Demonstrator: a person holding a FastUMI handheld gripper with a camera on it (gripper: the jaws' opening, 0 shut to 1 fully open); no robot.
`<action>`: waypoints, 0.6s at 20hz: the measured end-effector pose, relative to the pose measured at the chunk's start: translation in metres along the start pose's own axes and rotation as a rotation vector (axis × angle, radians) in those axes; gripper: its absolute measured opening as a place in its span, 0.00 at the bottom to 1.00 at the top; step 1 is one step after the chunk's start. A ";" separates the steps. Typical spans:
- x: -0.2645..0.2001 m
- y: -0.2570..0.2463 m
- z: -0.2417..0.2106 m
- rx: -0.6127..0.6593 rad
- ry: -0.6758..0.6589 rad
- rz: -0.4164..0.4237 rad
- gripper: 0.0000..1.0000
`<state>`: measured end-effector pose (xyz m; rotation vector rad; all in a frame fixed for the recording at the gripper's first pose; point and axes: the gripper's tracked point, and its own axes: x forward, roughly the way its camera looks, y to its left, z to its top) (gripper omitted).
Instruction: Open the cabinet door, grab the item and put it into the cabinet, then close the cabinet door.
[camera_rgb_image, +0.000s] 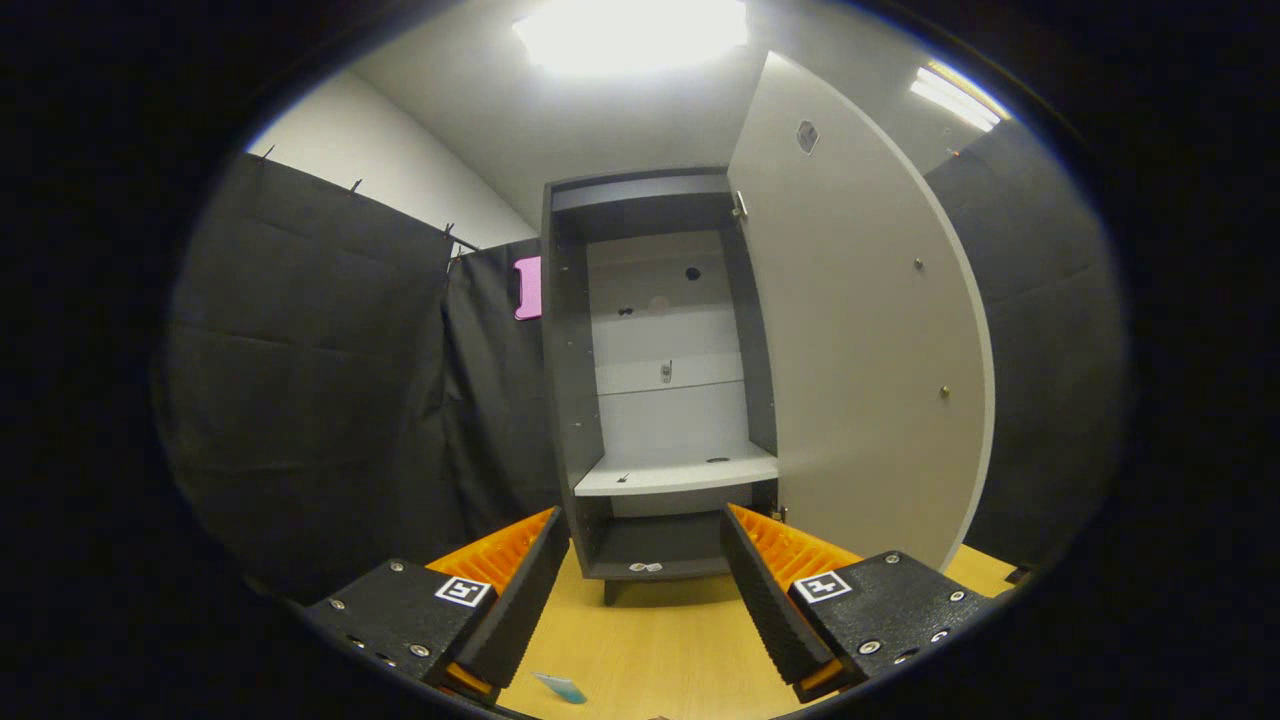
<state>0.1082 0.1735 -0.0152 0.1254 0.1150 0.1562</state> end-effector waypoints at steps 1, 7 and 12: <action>0.000 0.008 -0.010 0.001 0.001 0.011 0.94; 0.010 0.043 -0.081 0.014 0.079 0.058 0.94; 0.017 0.067 -0.150 0.006 0.192 0.095 0.94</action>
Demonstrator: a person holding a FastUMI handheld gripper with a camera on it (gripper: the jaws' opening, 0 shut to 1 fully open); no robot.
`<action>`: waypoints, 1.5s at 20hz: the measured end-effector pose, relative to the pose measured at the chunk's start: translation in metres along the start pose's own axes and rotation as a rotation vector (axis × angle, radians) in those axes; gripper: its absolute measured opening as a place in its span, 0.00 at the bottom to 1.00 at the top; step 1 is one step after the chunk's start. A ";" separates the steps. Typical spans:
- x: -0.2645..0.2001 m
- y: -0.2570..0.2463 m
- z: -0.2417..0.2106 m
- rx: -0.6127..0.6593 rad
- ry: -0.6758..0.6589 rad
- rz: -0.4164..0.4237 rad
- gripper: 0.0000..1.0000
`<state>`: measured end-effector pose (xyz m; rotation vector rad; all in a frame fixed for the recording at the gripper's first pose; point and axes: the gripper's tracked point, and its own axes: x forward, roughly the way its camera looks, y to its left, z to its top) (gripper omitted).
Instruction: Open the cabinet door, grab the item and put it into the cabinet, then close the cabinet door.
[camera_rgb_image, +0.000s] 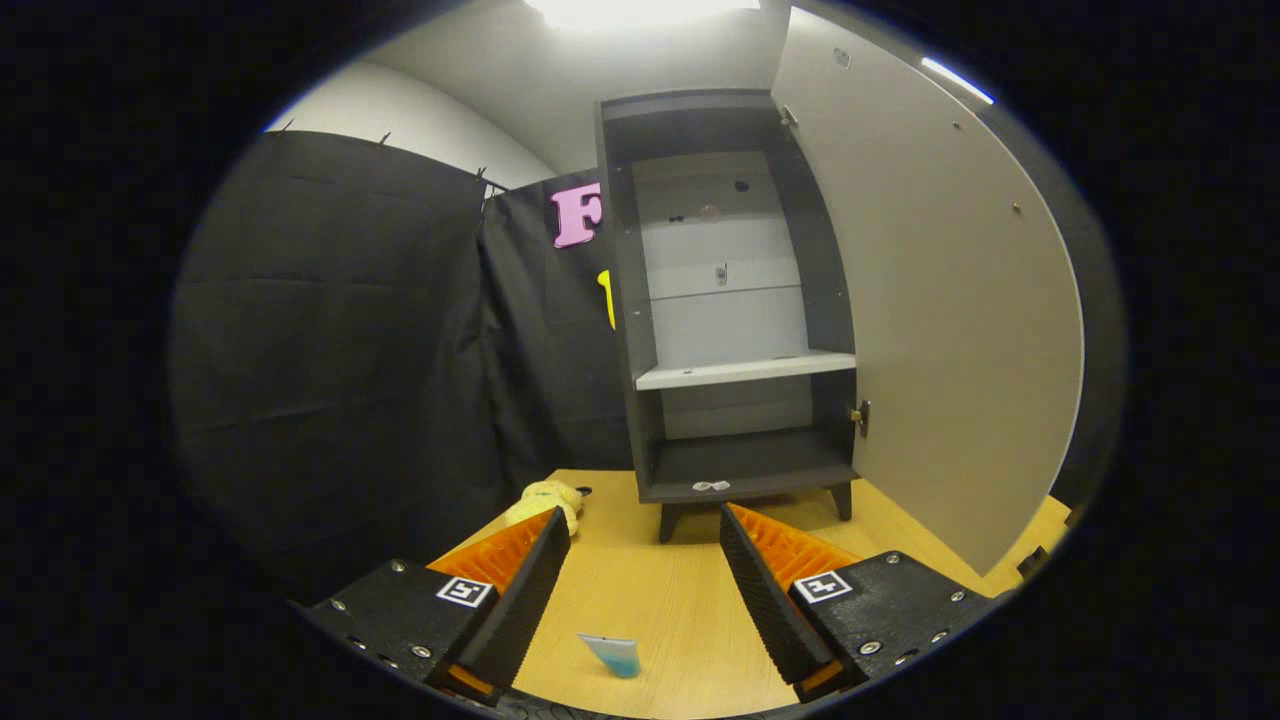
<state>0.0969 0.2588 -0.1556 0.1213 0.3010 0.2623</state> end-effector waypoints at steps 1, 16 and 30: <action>0.004 0.004 -0.013 0.000 0.025 0.005 0.94; 0.037 0.025 -0.193 0.013 0.427 -0.021 0.87; 0.073 0.003 -0.091 0.005 0.373 0.007 0.50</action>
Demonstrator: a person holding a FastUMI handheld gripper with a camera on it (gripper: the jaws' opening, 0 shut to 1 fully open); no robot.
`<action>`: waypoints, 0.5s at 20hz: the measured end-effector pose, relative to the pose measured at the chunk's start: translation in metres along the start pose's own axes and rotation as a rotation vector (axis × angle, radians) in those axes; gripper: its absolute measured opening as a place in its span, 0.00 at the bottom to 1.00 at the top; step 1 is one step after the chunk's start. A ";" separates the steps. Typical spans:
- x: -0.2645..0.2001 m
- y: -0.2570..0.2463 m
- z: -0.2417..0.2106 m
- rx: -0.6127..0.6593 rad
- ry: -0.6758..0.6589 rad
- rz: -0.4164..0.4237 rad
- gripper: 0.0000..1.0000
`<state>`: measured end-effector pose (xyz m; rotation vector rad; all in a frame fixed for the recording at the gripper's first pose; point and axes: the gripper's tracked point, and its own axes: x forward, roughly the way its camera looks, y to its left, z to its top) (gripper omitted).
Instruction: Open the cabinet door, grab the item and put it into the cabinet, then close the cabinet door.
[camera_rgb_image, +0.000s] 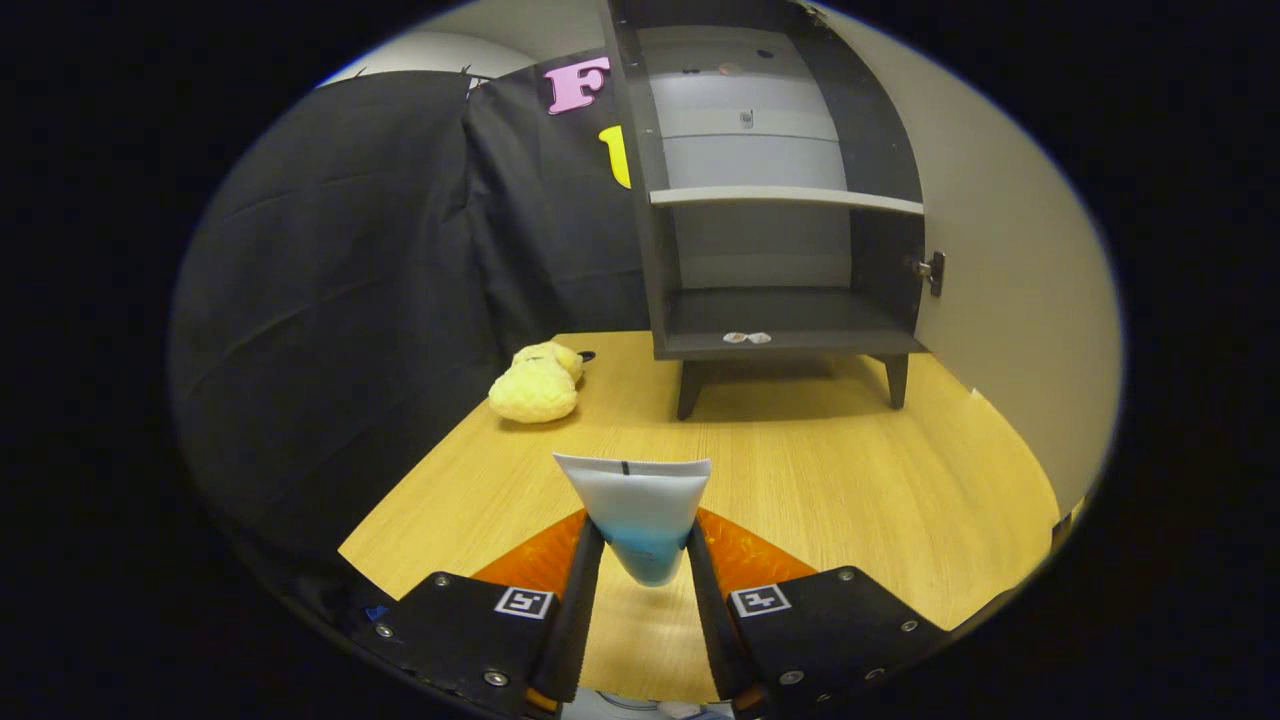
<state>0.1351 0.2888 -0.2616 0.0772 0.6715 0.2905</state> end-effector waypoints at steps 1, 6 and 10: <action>-0.001 -0.007 0.016 -0.007 -0.016 -0.007 0.50; -0.001 -0.041 0.097 -0.037 -0.089 -0.042 0.50; 0.003 -0.068 0.166 -0.016 -0.142 -0.059 0.50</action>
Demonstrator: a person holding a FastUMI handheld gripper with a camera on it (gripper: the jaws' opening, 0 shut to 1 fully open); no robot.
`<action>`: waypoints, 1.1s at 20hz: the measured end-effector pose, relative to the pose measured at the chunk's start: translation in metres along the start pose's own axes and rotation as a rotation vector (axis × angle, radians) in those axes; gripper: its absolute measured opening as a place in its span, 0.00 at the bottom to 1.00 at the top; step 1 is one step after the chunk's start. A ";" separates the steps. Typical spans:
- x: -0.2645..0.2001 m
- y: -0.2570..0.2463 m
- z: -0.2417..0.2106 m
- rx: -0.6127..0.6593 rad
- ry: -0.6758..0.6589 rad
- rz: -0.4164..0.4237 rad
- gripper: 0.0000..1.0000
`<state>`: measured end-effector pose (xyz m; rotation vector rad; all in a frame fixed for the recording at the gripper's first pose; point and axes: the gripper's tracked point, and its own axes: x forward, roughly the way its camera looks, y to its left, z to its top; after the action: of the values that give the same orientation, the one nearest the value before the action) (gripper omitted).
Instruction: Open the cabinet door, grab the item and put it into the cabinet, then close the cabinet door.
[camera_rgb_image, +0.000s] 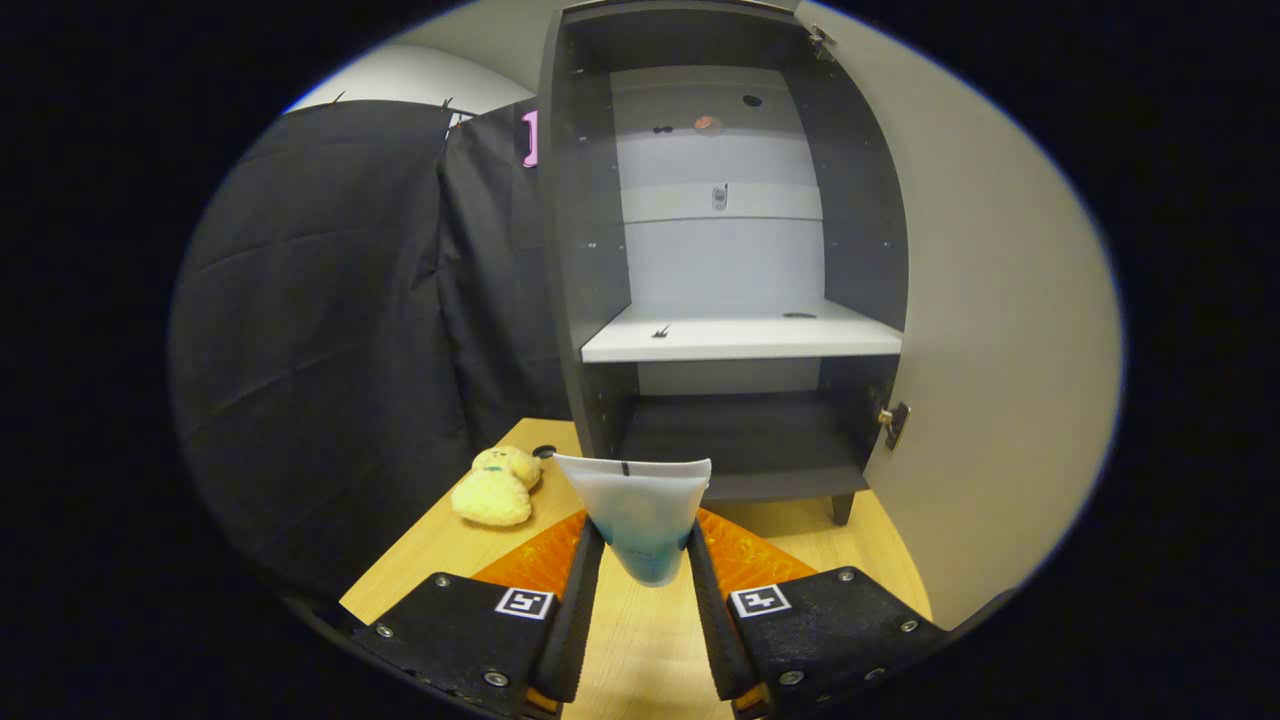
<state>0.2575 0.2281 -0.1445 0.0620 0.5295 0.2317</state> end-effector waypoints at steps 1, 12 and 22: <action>0.005 -0.006 0.018 -0.002 -0.015 -0.004 0.50; 0.092 -0.042 0.155 0.025 -0.107 -0.040 0.50; 0.171 -0.063 0.162 0.002 -0.017 -0.109 0.51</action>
<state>0.4958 0.2075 -0.0968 0.0371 0.5147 0.1238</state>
